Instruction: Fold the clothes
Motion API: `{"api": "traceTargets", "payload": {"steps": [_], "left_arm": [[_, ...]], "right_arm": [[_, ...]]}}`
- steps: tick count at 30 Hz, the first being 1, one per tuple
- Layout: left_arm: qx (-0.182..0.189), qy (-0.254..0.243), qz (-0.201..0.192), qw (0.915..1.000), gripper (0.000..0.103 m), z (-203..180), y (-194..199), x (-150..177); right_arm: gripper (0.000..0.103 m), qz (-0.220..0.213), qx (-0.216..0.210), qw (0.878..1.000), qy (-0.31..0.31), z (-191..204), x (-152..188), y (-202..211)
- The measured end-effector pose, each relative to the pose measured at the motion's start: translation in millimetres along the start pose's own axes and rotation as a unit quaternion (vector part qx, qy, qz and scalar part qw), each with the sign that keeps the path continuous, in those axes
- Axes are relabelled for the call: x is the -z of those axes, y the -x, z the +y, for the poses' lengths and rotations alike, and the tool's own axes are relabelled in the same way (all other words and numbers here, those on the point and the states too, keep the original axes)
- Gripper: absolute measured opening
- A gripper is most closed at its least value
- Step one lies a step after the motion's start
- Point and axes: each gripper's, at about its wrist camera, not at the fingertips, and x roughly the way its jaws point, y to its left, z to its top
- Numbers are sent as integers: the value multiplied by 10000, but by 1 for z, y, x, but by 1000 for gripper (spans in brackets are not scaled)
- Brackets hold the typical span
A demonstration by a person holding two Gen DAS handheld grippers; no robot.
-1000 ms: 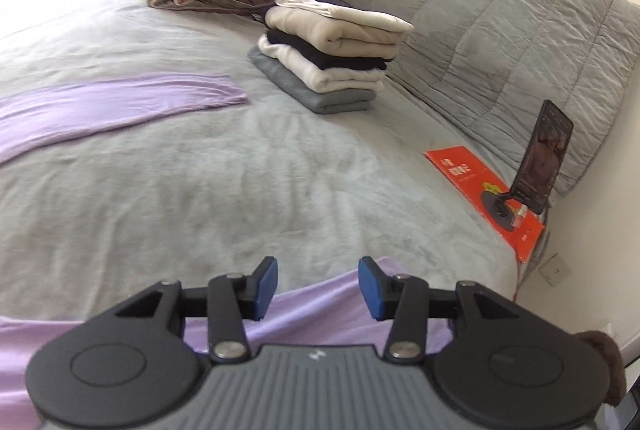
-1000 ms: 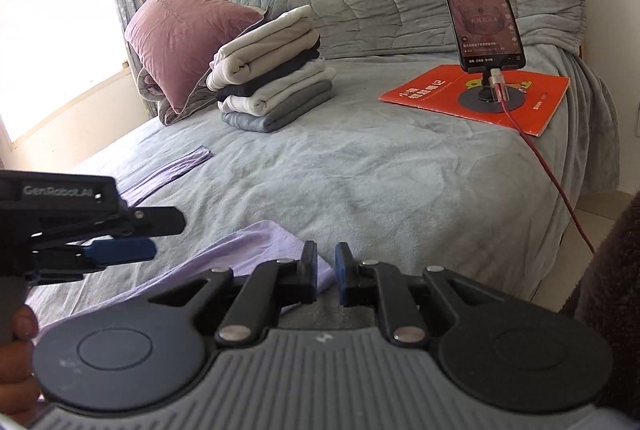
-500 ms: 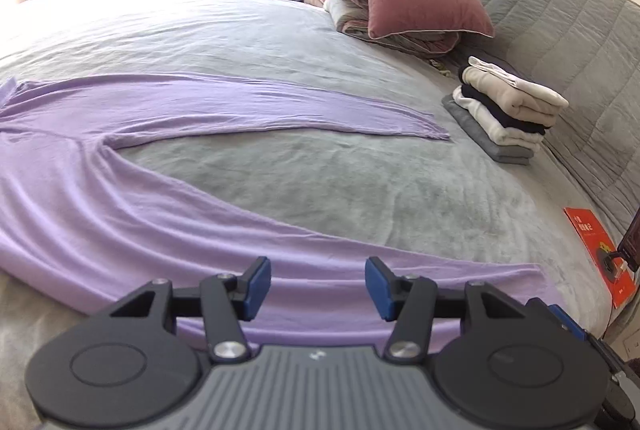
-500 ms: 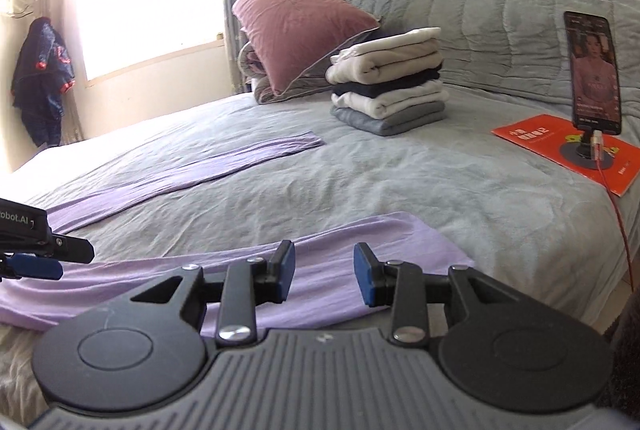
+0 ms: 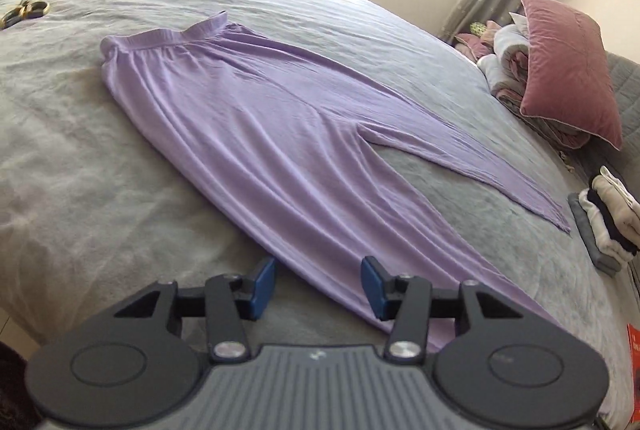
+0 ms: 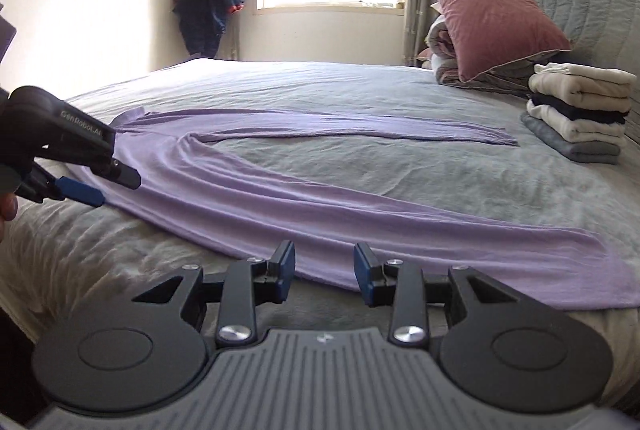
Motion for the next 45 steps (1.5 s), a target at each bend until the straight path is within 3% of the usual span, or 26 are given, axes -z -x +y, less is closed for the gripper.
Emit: {"api": "traceTargets", "payload": {"steps": [3,7,9,10,11,12,13,20,24,27,30,34,39,45], "left_arm": [[-44,428,-114,9990,41,12,1,0],[-147,710,-222,9971,32,18,-2,3],[-295,633,-295,9971,18,16,-6,6],[-395,555,-335,9971,6,14,-7,8],[-466,423,-402,9972,1,13,-8,9],[-481,380,-444,9971,0,12,-8,10],[-493,344,-485,9970,0,11,-6,11],[-555,37,-725,9958,0,12,25,8],[-743,-230,-420,9961,0,14,12,14],[-821,-443,-470,9945,0,10,9,19],[-719,-502,-480,9950,7,6,15,20],[-577,-626,-493,9952,27,-3,21,22],[-342,-1022,-556,9926,30,-25,28,31],[341,-1760,-441,9828,36,-62,22,51]], "right_arm": [[37,107,-233,9989,404,16,4,-2],[37,163,-214,9961,843,26,4,-8],[37,197,-186,9948,979,27,3,-12],[35,224,-169,9942,1038,27,3,-15],[27,249,-160,9935,1099,28,2,-17],[20,271,-161,9927,1165,29,2,-18],[1,294,-162,9918,1231,30,1,-19],[0,492,-548,9925,971,20,-14,3],[0,716,-797,9897,954,21,-13,5],[0,819,-773,9881,1044,27,-3,-5],[9,734,-758,9884,1091,29,-2,-2],[40,668,-604,9915,938,16,-6,7],[40,681,-194,9967,396,-17,-3,15],[41,648,401,9965,-344,-62,5,21]]}}
